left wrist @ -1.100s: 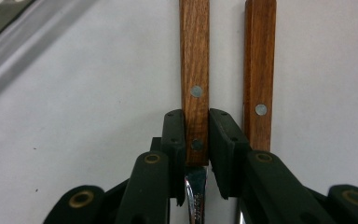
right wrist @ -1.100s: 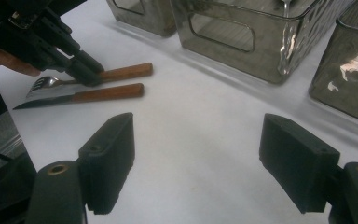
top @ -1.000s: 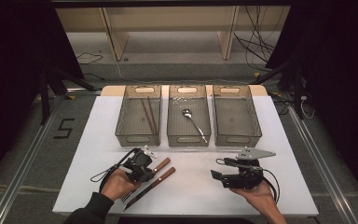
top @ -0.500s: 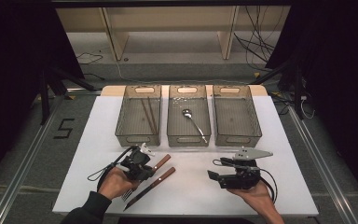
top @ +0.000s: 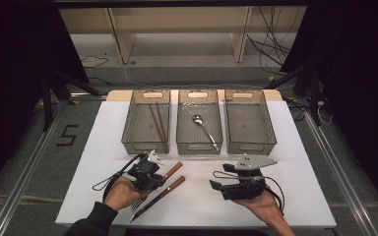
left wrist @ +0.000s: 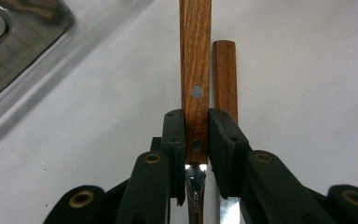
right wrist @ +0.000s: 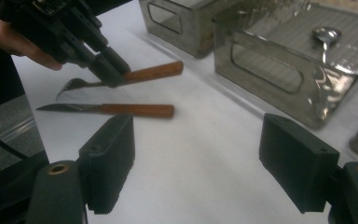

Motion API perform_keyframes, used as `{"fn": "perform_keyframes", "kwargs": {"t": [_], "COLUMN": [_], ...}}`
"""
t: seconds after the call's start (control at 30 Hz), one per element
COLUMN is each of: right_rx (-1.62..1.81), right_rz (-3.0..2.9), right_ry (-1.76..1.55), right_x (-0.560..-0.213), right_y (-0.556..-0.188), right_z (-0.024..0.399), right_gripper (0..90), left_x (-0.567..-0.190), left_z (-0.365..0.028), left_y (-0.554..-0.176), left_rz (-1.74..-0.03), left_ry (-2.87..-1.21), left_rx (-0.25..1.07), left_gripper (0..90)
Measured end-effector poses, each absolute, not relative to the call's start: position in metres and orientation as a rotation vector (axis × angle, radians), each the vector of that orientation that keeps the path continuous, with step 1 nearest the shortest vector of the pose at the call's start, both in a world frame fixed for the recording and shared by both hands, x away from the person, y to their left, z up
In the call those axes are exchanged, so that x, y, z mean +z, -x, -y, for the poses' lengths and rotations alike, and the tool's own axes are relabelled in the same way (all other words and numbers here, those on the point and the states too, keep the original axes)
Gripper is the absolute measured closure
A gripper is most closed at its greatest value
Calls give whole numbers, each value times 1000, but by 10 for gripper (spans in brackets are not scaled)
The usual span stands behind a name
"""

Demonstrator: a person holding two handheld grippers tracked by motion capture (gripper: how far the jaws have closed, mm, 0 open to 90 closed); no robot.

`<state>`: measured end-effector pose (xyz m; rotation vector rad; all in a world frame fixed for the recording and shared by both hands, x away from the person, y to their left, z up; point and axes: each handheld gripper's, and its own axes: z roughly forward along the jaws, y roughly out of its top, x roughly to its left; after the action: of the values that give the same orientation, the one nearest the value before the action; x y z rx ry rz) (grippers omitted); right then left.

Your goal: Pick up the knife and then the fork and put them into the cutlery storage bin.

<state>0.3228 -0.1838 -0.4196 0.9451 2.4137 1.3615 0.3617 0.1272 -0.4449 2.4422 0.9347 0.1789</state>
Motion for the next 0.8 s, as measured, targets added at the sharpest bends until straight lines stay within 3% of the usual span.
{"fn": "perform_keyframes", "kwargs": {"t": [0.8], "right_rx": [1245], "right_rz": [-2435], "right_ry": [-564], "right_x": [-412], "right_y": [-319], "right_z": [122], "right_gripper": [275], "left_x": [-432], "left_z": [-121], "left_y": [-359], "left_rz": [-879], "left_ry": [-2466], "left_rx": [123], "left_gripper": [766]}}
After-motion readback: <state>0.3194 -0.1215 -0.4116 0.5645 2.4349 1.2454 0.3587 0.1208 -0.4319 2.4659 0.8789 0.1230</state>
